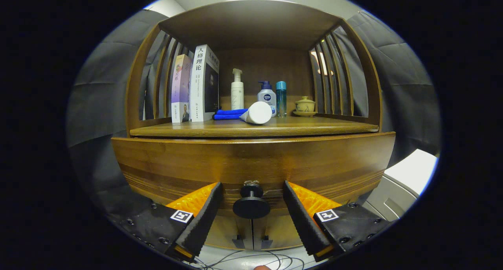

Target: Pull open the drawer, take out the items inside it, and place them on the countertop above the cabinet.

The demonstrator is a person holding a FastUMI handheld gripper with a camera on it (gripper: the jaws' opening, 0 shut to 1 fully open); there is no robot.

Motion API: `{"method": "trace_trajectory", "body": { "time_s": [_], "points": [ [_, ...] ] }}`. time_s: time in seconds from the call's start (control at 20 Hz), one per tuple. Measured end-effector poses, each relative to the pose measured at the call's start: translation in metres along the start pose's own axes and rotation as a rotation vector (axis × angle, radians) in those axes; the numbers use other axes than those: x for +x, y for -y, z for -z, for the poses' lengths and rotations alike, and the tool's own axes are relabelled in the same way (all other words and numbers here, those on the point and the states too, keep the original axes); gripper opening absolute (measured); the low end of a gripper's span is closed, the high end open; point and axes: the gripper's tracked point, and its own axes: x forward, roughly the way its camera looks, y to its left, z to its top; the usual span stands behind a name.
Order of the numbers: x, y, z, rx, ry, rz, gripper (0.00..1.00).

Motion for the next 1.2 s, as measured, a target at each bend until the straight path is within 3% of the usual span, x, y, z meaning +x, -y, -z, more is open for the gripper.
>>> {"method": "trace_trajectory", "body": {
  "time_s": [0.45,0.7,0.85,1.2],
  "points": [
    [0.034,0.000,-0.005,0.005,0.013,0.011,0.98],
    [0.029,0.002,-0.007,-0.002,0.018,0.014,0.98],
    [0.009,0.002,-0.030,0.043,0.037,-0.040,0.98],
    [-0.081,0.028,-0.082,0.050,0.122,-0.060,0.98]
  ]
}}
